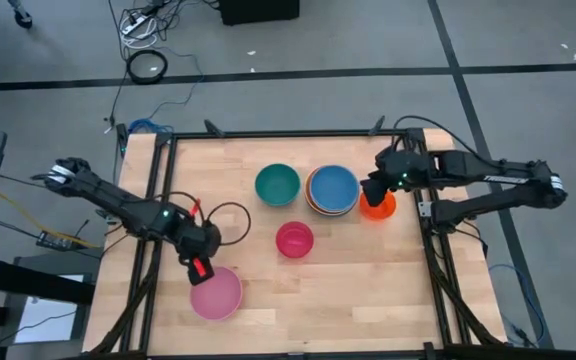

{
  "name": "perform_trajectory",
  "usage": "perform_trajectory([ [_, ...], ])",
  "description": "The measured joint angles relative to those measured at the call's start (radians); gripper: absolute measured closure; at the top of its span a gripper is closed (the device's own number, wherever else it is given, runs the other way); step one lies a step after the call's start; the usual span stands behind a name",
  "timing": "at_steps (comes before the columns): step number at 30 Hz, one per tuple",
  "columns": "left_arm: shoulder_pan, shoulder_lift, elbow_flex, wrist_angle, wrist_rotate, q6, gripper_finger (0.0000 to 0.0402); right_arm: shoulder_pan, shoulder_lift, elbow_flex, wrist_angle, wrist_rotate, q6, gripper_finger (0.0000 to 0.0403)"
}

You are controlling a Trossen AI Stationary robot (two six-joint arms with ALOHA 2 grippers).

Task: Nest bowls inside each other
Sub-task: Stack the pink bowl on top of the dark blue bowl

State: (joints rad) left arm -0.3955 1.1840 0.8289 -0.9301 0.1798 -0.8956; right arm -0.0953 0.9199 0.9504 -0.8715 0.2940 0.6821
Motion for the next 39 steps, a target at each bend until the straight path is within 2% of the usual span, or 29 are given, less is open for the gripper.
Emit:
perform_trajectory([
  [7, -0.049, 0.075, -0.016, 0.07, -0.005, -0.028, 0.028, 0.023, 0.07, 0.0, 0.002, 0.005, 0.006, 0.0225],
  [16, -0.06, 0.187, -0.016, 0.133, -0.01, -0.005, 0.028, 0.023, 0.154, 0.0, 0.003, 0.005, -0.006, 0.0225],
  [21, -0.059, 0.252, -0.016, 0.162, -0.056, 0.024, 0.0283, 0.023, 0.174, 0.0, 0.007, 0.004, -0.015, 0.0225],
  [23, -0.059, 0.269, -0.016, 0.164, -0.069, 0.045, 0.0301, 0.023, 0.175, 0.0, 0.011, 0.004, -0.021, 0.0225],
  [27, -0.054, 0.273, -0.013, 0.182, -0.085, 0.102, 0.0383, 0.023, 0.173, 0.0, 0.01, 0.003, -0.026, 0.0225],
  [33, -0.018, 0.229, 0.011, 0.167, -0.173, 0.143, 0.0395, 0.023, 0.173, 0.0, 0.009, 0.021, -0.037, 0.0225],
  [39, 0.063, 0.172, 0.096, 0.157, -0.326, 0.268, 0.0397, 0.051, 0.173, 0.0, 0.019, 0.133, -0.079, 0.0225],
])
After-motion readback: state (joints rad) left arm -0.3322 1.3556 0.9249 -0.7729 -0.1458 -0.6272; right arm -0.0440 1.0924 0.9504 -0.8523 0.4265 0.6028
